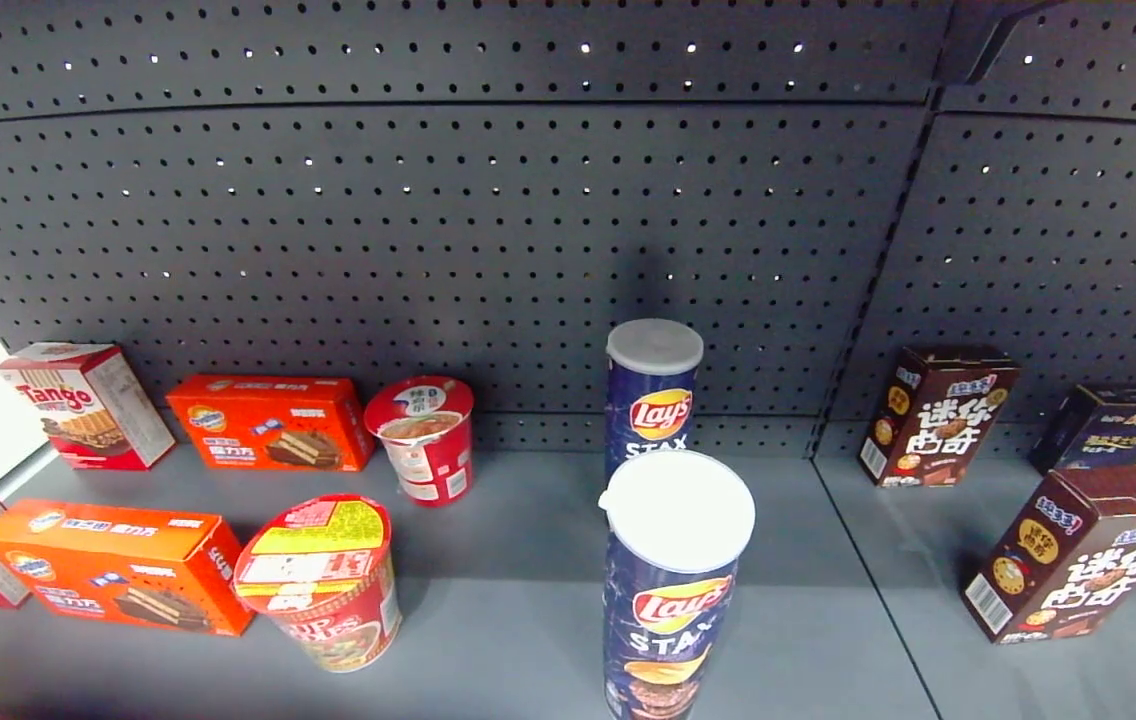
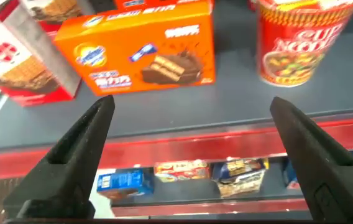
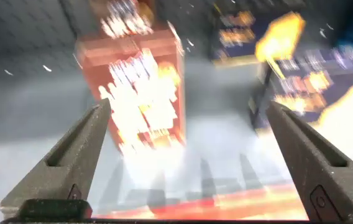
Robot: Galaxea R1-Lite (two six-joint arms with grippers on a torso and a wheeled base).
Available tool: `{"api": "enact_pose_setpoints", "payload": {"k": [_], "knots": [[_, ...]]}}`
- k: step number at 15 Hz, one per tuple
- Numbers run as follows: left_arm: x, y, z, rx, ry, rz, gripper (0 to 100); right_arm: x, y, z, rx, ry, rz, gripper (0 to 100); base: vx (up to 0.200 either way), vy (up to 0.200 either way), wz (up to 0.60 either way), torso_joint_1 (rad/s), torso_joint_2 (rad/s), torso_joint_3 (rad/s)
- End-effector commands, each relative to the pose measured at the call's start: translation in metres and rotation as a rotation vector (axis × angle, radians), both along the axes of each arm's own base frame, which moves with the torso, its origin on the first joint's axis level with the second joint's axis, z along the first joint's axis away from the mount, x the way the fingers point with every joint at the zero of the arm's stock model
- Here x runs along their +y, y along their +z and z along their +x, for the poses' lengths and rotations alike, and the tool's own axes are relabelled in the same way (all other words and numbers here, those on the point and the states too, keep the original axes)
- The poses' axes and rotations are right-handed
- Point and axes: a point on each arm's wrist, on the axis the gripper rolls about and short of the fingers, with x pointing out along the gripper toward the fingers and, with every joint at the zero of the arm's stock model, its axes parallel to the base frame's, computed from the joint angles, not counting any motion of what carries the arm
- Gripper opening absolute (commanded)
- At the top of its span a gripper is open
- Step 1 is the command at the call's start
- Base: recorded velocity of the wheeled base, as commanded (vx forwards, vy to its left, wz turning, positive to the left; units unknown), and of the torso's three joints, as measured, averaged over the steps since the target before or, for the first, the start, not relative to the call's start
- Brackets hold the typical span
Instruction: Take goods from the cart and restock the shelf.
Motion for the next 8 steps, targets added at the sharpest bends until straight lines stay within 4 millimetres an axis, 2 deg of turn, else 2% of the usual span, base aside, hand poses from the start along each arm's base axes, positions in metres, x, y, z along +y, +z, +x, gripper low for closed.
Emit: {"api": "enact_pose_setpoints", "payload": {"k": [1, 3, 8], "knots": [[-0.001, -0.018, -0.015, -0.042, 0.030, 0.010, 100, -0.001, -0.036, -0.030, -0.027, -0.047, -0.048, 100, 0.000, 0.000, 0.00, 0.000, 0.00, 0.000], [-0.002, -0.032, -0.028, -0.036, 0.030, 0.012, 100, -0.001, -0.059, -0.048, -0.011, -0.032, -0.082, 100, 0.000, 0.000, 0.00, 0.000, 0.00, 0.000], [-0.003, -0.035, -0.030, -0.063, -0.011, 0.008, 100, 0.003, -0.064, -0.045, -0.059, 0.143, -0.034, 100, 0.000, 0.000, 0.00, 0.000, 0.00, 0.000]]}}
